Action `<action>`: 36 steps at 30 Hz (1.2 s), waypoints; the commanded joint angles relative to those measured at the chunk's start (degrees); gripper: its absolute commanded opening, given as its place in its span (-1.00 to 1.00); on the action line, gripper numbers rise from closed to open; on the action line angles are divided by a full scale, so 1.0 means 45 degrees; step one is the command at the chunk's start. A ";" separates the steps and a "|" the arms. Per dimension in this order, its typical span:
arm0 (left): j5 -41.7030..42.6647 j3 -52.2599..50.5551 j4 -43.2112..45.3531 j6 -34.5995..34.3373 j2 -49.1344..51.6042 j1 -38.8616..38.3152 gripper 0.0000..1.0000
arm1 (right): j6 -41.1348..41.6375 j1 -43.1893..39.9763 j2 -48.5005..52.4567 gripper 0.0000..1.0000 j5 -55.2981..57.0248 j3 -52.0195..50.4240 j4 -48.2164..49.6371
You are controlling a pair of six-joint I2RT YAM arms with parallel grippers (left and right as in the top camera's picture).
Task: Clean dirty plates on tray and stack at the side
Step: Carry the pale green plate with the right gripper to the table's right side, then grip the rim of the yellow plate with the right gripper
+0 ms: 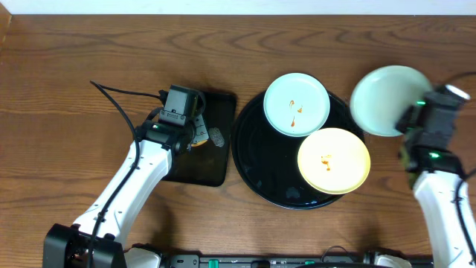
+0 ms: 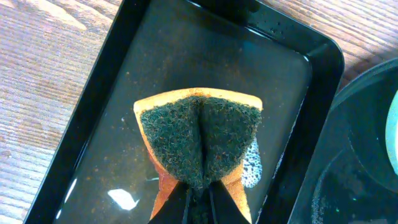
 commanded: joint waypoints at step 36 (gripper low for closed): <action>-0.0155 0.0058 0.0044 0.0262 0.0117 0.0063 -0.85 | -0.2293 -0.1185 0.2749 -0.29 -0.9258 0.0010 -0.5479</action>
